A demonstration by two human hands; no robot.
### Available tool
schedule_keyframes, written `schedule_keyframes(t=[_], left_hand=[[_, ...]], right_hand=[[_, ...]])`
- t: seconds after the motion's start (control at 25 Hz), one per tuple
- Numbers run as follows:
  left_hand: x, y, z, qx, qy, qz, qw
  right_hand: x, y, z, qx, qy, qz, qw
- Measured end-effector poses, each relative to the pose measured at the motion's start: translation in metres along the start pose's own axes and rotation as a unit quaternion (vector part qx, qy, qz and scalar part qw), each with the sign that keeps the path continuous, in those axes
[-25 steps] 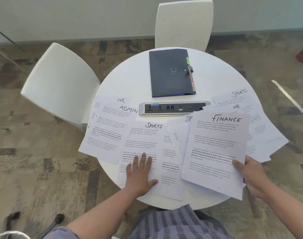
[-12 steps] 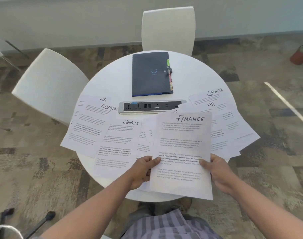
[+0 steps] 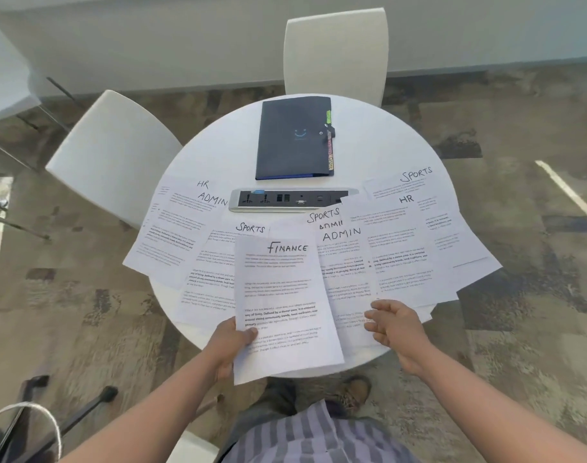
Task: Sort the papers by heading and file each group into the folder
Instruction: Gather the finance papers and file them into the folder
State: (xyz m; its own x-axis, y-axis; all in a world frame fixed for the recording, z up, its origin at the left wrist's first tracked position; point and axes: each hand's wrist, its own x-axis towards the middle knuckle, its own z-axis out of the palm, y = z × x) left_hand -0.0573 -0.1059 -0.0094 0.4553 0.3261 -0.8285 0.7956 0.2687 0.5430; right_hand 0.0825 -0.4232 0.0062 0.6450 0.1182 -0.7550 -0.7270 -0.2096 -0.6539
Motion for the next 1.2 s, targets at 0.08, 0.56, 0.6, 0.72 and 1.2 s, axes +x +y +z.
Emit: schedule_keyframes(t=[0.08, 0.56, 0.6, 0.72, 1.2], left_hand=[[0.001, -0.012, -0.013, 0.011, 0.02, -0.007, 1.0], [-0.005, -0.018, -0.022, 0.043, 0.061, 0.009, 0.997], [-0.006, -0.019, -0.024, 0.044, 0.064, 0.011, 0.997], [-0.011, -0.021, -0.027, 0.04, 0.066, 0.006, 0.997], [-0.023, -0.008, -0.023, -0.013, 0.017, 0.007, 1.0]], right_hand=[[0.008, 0.006, -0.013, -0.032, 0.076, -0.007, 0.997], [0.031, 0.024, -0.01, -0.447, 0.094, -0.044, 0.889], [0.032, 0.023, -0.009, -0.454, 0.104, -0.044, 0.884], [0.036, 0.019, -0.009, -0.47, 0.122, -0.04, 0.873], [0.026, 0.017, -0.001, -0.337, 0.058, -0.075, 0.937]])
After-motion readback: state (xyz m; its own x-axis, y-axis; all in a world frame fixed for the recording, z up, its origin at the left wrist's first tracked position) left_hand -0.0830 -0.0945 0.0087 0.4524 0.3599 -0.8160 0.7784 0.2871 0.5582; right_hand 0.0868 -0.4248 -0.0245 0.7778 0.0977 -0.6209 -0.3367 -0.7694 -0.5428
